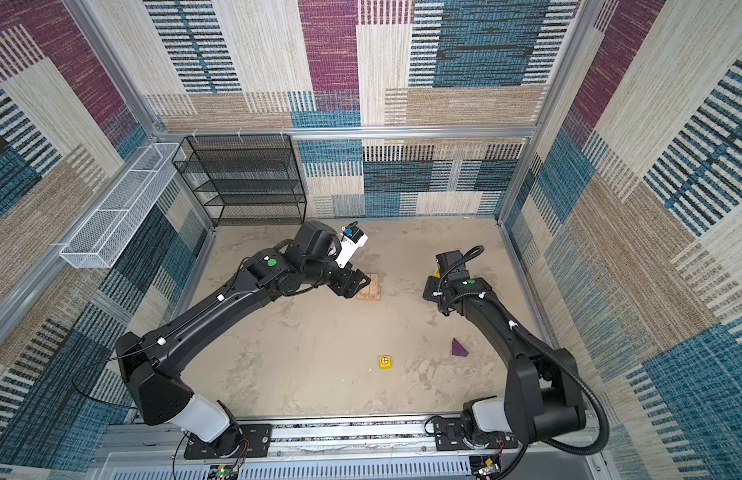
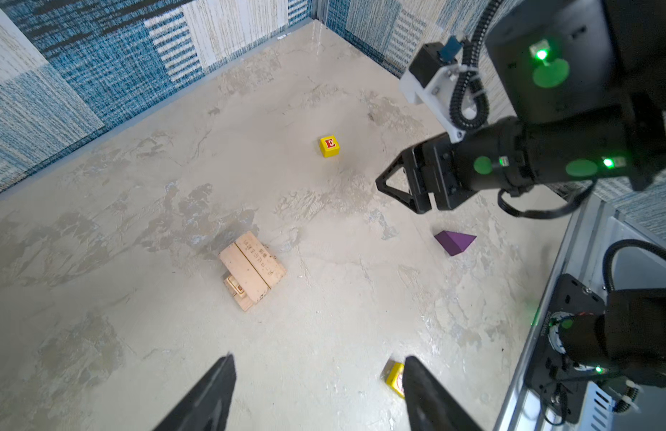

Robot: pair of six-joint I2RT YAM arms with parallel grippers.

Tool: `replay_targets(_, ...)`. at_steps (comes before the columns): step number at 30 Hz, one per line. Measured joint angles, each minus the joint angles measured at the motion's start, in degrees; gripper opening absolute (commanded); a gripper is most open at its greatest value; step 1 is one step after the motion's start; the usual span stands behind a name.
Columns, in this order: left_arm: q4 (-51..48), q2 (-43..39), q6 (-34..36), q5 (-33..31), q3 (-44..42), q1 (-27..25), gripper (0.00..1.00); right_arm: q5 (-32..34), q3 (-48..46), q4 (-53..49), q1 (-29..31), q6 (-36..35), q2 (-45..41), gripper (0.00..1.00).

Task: Build the wood block tower
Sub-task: 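Swing the right gripper over the yellow E cube while the left arm shifts, then lower the open right gripper around the yellow E cube and close it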

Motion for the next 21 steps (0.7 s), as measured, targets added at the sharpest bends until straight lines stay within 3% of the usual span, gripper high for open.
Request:
replay_targets(13,-0.1,2.3,-2.2,-2.6,-0.6,-0.3,0.75,6.3,13.7,5.8,-1.2,-2.7,18.2,0.59)
replay_targets(21,-0.1,2.6,-2.8,-2.8,-0.7,-0.3,0.75,6.0,18.6,7.1,-3.7,-3.7,25.3,0.54)
